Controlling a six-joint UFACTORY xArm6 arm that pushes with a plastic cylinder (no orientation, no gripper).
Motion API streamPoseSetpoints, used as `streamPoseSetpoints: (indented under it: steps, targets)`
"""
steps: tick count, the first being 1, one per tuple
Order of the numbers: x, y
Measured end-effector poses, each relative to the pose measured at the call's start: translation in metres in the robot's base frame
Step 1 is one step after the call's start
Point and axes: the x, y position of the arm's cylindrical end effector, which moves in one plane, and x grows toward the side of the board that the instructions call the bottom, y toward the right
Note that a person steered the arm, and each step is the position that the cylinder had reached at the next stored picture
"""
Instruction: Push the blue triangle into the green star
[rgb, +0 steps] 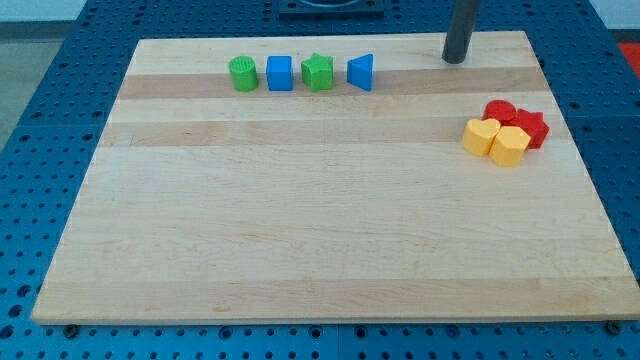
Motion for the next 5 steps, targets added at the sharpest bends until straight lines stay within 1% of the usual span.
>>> streamPoseSetpoints:
  steps: [2,4,5]
  targets:
    - [0.000,-0.009]
    - [0.000,-0.095]
    - [0.009,-0.106]
